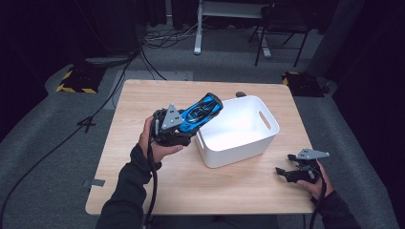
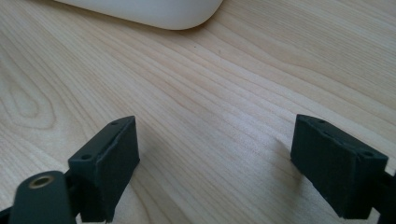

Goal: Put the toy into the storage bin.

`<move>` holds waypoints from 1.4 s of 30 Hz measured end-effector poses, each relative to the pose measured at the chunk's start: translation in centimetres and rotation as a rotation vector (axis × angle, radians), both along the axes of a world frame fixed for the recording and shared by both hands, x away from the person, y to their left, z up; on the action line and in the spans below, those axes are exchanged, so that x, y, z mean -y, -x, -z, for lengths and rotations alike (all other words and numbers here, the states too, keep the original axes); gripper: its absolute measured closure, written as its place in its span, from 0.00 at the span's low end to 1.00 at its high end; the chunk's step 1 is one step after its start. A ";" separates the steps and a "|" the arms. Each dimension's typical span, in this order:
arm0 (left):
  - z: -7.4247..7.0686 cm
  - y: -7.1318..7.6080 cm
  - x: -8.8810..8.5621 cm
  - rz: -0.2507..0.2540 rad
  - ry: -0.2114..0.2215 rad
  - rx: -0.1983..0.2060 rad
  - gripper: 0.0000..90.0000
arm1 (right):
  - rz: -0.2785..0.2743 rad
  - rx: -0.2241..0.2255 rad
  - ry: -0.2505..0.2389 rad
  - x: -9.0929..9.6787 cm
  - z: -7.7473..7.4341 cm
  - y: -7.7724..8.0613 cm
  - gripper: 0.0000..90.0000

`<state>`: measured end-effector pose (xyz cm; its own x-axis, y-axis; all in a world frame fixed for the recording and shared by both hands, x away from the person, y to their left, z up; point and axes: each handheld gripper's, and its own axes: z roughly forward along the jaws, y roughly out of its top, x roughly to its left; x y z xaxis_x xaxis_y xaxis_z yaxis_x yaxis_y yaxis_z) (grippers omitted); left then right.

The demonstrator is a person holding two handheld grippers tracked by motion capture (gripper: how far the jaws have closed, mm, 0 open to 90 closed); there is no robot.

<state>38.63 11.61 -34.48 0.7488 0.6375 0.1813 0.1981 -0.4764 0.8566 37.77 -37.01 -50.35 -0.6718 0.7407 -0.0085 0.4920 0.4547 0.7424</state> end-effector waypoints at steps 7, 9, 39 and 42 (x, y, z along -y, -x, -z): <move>-0.3 -0.1 1.3 0.015 0.004 -0.003 0.29 | 0.000 -0.001 0.000 0.0 0.0 0.0 0.17; -0.3 -0.2 1.6 0.020 -0.023 0.000 0.29 | -0.001 -0.001 0.001 0.0 0.0 0.0 0.17; -0.1 -1.8 6.8 0.139 -0.190 -0.062 0.29 | 0.000 0.000 0.000 0.0 0.0 0.0 0.17; -0.1 -2.0 7.0 0.147 -0.203 -0.076 0.29 | 0.000 -0.001 0.000 0.0 0.0 0.0 0.17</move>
